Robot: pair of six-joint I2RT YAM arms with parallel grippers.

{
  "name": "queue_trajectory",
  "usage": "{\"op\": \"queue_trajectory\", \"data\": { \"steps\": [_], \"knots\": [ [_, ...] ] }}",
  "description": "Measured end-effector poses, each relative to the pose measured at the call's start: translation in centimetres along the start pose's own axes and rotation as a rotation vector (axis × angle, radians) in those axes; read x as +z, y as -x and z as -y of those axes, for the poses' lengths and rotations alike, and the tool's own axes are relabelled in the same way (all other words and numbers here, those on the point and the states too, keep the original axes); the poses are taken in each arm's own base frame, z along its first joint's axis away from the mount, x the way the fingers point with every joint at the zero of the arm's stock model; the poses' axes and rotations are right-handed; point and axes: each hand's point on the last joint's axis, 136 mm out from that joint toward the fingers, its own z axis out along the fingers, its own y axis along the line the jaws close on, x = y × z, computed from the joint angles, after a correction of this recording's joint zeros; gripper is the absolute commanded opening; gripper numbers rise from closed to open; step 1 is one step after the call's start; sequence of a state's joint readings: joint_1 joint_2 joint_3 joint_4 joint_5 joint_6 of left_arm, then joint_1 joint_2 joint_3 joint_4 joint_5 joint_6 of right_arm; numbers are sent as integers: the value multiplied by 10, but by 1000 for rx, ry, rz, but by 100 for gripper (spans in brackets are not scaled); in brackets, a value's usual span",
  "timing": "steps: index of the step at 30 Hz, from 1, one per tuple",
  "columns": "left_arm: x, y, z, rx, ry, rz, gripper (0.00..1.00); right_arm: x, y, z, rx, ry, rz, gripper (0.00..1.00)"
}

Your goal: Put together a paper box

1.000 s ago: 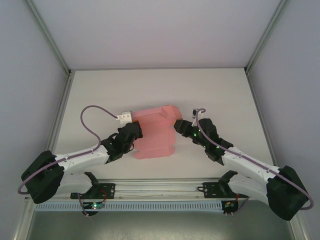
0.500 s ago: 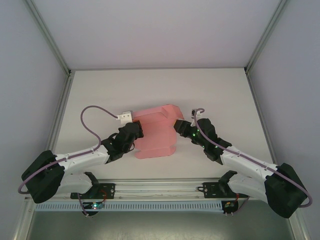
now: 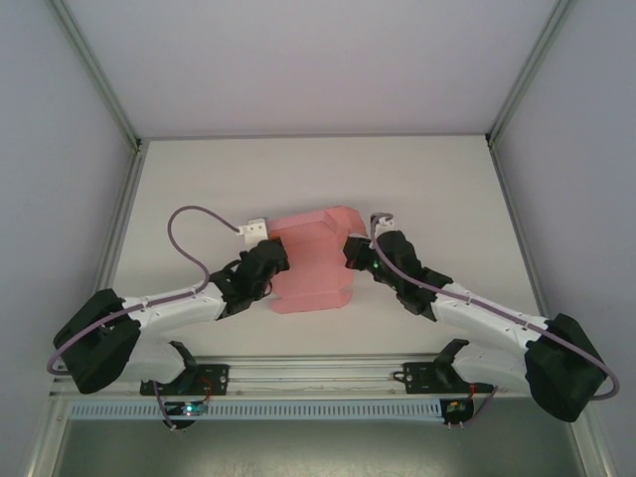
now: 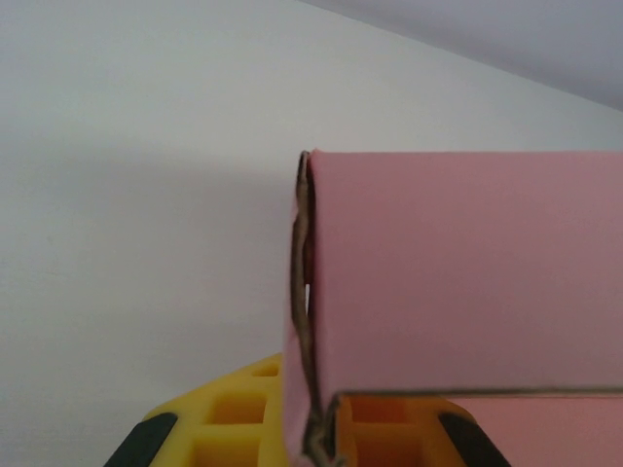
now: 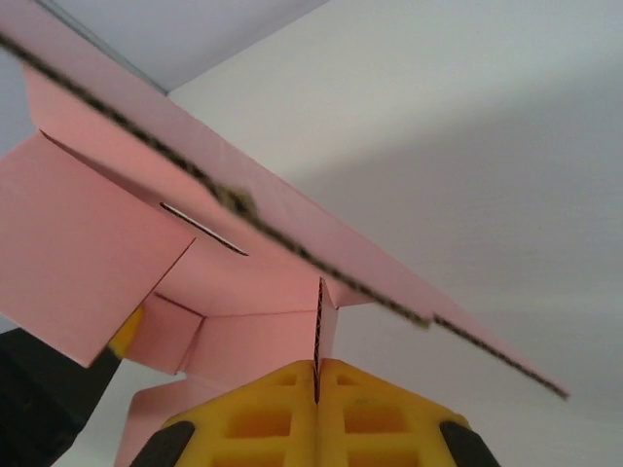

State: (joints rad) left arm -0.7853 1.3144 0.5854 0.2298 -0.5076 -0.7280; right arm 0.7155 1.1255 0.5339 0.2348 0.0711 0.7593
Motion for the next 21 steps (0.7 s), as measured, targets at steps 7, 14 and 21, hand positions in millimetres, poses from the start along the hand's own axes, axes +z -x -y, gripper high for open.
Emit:
{"op": "queue_trajectory", "data": {
  "steps": [7, 14, 21],
  "knots": [
    [5, -5, -6, 2, 46, -13, 0, 18, -9, -4, -171, -132, -8, 2],
    [13, -11, -8, 12, 110, -38, 0, 40, -18, -3, -360, -260, -41, 5],
    [18, -18, -12, 6, 141, -54, 0, 54, -28, -1, -402, -283, -68, 7]
  ]
}}
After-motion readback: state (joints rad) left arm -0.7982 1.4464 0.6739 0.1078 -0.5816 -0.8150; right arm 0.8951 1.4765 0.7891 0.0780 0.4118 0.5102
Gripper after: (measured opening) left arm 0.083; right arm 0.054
